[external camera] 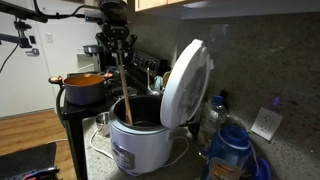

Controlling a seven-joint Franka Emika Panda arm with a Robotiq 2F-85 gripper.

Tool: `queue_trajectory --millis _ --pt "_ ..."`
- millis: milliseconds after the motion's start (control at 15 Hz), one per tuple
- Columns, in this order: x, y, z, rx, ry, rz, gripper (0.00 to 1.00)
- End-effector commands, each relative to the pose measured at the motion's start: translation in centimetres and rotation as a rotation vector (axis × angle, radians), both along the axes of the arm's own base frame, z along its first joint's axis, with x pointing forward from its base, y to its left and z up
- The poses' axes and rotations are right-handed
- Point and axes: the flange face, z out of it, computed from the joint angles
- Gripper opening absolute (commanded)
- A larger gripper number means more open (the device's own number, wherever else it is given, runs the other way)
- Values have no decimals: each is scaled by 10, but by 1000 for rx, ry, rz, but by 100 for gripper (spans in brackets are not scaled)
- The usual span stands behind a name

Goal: Get a wooden spoon from the rack, use it to stir in the cooker, and then put it back on the rack

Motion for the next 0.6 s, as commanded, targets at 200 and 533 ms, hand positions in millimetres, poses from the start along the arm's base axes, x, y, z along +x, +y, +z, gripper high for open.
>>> queue_trajectory --millis 200,533 --pt "4 2 12 -134 -152 -12 5" --pt "12 15 8 -65 -245 -22 5"
